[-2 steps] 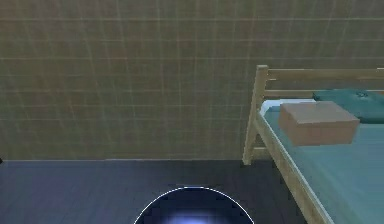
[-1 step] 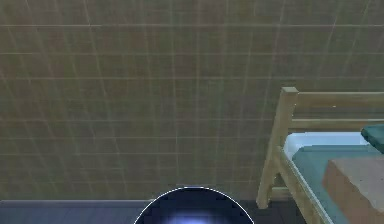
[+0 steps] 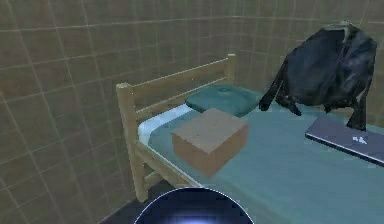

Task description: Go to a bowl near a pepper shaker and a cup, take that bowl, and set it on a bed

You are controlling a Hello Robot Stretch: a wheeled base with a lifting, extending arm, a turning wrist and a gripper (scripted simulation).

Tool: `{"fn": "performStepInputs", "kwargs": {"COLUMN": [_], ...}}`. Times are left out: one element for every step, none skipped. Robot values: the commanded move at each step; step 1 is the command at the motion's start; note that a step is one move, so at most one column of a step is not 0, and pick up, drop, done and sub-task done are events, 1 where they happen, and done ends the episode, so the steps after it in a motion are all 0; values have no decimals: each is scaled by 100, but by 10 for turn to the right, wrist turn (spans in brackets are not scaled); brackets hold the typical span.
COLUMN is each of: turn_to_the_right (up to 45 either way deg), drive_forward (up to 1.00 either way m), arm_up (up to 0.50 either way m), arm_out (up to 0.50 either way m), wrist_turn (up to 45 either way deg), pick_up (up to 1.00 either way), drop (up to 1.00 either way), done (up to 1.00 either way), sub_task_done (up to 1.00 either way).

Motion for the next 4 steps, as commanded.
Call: {"fn": "performStepInputs", "kwargs": {"turn_to_the_right": [450, -450, -330, 0], "drive_forward": [0, 0, 0, 0], "arm_up": [0, 0, 0, 0], "arm_out": [0, 0, 0, 48], "wrist_turn": [0, 0, 0, 0], "pick_up": [0, 0, 0, 0], "drop": [0, 0, 0, 0], "done": [0, 0, 0, 0], "sub_task_done": [0, 0, 0, 0]}}
